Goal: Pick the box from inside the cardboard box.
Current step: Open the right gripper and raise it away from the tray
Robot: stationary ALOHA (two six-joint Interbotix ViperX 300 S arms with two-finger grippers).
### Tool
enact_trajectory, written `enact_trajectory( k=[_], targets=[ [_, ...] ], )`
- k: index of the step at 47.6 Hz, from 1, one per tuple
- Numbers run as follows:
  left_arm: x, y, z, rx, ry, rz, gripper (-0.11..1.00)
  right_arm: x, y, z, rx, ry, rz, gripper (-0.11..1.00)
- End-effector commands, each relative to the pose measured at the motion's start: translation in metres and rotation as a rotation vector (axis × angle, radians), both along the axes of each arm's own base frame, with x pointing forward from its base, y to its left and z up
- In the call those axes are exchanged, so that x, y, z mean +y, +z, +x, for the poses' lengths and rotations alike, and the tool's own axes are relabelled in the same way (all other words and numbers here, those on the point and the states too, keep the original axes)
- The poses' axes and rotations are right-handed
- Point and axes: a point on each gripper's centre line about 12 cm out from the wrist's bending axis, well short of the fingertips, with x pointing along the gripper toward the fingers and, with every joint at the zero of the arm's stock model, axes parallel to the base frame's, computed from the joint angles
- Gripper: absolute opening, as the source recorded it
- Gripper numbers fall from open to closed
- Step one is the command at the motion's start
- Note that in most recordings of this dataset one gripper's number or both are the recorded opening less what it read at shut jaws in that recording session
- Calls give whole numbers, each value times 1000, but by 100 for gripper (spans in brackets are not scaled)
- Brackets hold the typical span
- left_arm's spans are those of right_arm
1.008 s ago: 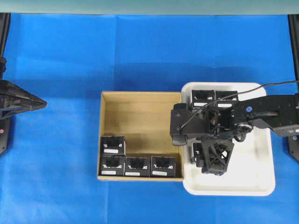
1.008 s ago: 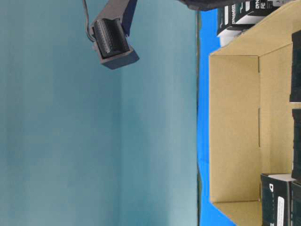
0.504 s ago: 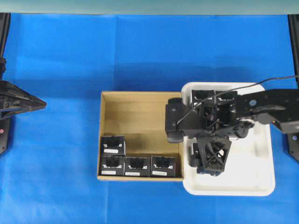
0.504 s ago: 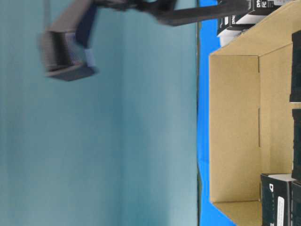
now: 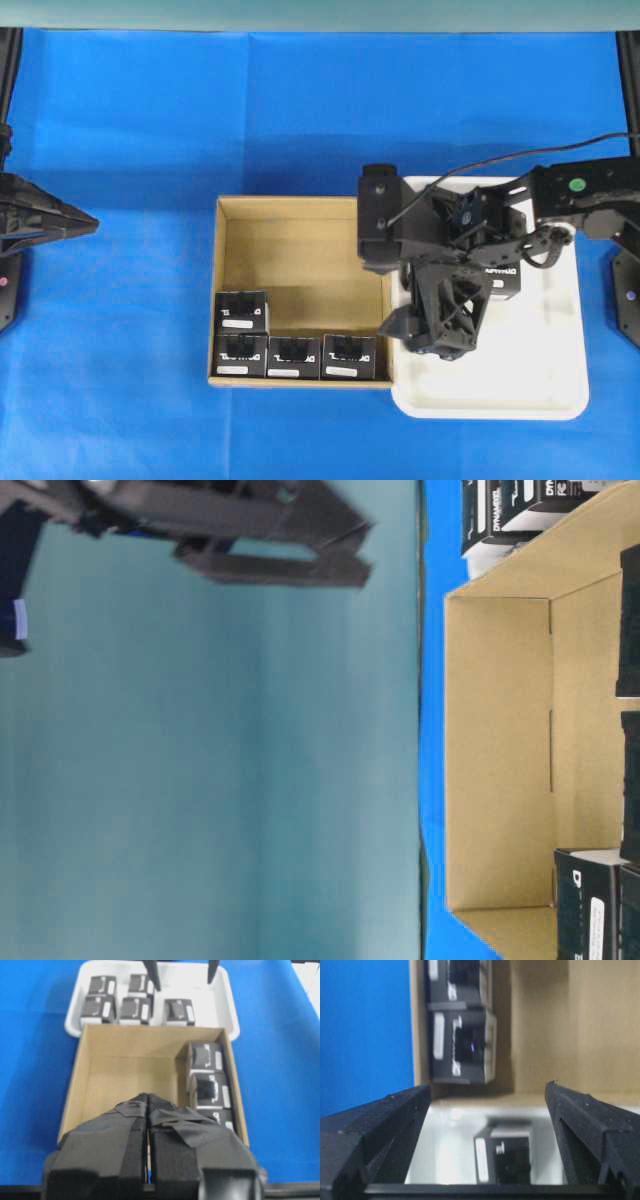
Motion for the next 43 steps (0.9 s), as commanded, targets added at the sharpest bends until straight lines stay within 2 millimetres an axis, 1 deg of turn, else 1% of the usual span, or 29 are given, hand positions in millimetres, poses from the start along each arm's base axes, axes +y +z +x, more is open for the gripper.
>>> enact_trajectory(
  k=[1,10,21,26,35,43],
  targets=[
    [-1,7,1,-18,-4,0,-4,-3,20,7,-85,-15,1,96],
    [-2,8,1,-25,-14,2,-4,-6,44,12,-240,-39,-12,96],
    [-4,13,-2,-46,-23,1,-4,-10,71,8,-418,-82,-18,96],
    [-5,14,-3,-49,-26,1,-4,-13,83,0,-501,-101,-23,96],
    [-6,15,-4,-58,-35,-1,-4,-13,92,-25,-572,-109,-24,96],
    [-7,18,-6,-71,-38,1,-4,-14,99,-42,-657,-130,-21,96]
  ],
)
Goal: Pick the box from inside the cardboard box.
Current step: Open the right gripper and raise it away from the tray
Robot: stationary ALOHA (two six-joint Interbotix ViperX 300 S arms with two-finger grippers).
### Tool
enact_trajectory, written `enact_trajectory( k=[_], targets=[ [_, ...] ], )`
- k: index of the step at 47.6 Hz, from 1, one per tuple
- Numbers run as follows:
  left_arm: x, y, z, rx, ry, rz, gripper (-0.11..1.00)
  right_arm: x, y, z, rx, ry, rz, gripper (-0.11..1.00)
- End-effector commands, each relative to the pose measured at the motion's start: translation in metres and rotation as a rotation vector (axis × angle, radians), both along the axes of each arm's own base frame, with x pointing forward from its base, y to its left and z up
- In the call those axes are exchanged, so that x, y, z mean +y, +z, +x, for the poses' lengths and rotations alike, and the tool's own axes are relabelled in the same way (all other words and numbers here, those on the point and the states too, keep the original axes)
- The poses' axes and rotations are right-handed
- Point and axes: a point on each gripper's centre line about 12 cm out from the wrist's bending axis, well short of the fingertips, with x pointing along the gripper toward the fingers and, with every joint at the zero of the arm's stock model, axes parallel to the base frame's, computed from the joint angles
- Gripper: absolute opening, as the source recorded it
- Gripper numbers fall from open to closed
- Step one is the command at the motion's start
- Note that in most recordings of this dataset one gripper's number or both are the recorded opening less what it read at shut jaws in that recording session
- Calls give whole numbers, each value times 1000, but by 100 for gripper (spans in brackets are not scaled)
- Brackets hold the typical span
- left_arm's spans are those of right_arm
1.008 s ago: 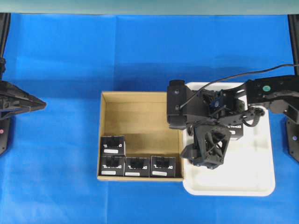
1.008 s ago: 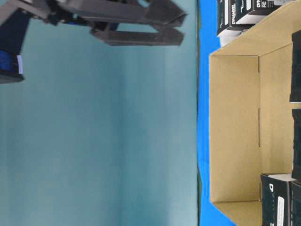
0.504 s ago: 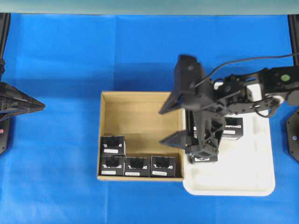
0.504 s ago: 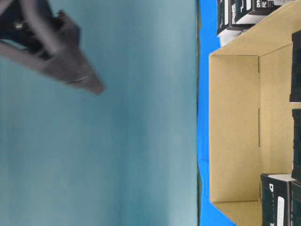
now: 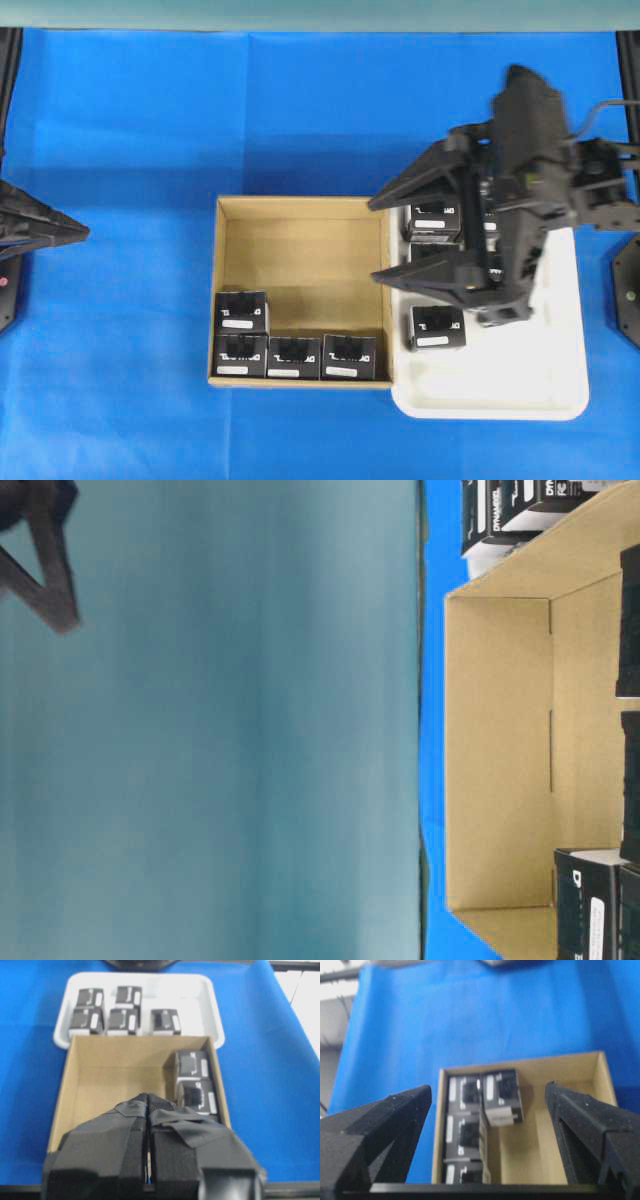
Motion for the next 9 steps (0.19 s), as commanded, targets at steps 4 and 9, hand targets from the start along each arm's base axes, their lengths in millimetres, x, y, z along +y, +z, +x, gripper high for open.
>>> enact_trajectory(
  k=[4,9],
  targets=[
    [0,12,1,-37,-2,0,-4,-2,10,-14,-98,-18,-8,96],
    [-2,13,2,-49,-12,4,-4,-3,13,-27,-149,-29,-13,96]
  ],
)
